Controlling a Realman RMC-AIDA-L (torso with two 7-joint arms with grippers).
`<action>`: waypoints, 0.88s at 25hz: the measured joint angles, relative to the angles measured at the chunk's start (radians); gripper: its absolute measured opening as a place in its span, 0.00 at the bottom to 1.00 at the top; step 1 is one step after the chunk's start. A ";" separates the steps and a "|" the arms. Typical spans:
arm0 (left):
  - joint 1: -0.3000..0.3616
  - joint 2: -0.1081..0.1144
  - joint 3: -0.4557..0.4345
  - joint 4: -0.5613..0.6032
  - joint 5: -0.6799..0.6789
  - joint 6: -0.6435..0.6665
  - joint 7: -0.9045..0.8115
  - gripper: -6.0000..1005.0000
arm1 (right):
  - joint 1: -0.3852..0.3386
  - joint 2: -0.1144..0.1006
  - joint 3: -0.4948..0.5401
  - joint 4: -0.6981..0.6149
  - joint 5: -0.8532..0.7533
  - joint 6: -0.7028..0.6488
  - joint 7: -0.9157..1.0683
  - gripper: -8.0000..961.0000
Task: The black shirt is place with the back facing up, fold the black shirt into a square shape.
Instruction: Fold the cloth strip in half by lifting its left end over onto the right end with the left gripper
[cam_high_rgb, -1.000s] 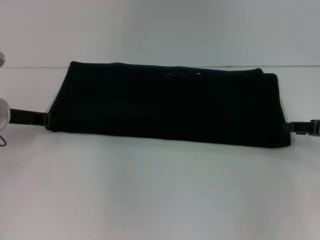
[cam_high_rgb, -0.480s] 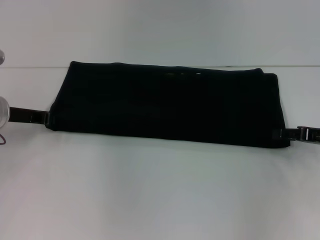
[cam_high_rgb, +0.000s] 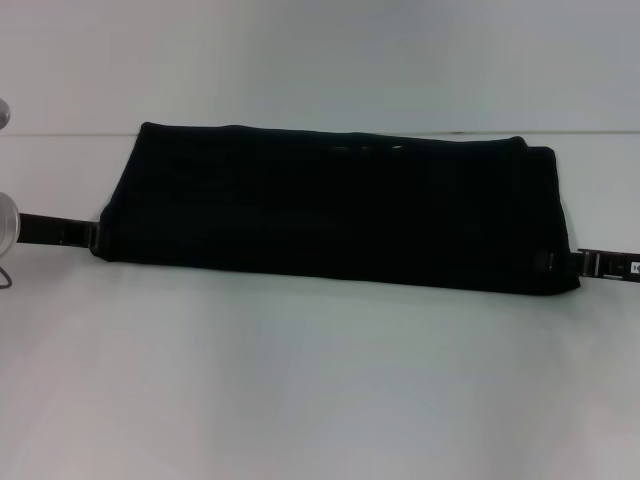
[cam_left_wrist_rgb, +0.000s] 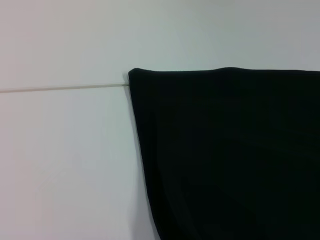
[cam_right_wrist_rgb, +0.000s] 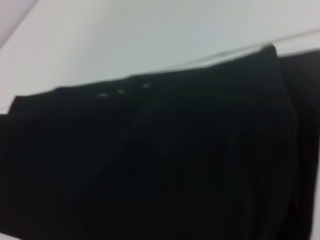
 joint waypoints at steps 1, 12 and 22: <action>0.000 0.000 0.000 0.000 0.000 0.000 0.000 0.01 | -0.004 0.004 0.006 -0.003 0.014 0.001 -0.024 0.53; 0.000 0.000 0.000 0.002 0.001 0.005 0.002 0.01 | -0.022 0.006 0.014 -0.009 0.051 -0.018 -0.066 0.17; 0.072 -0.042 0.000 0.172 -0.053 0.173 0.011 0.01 | -0.090 -0.004 0.062 -0.063 0.053 -0.135 -0.098 0.03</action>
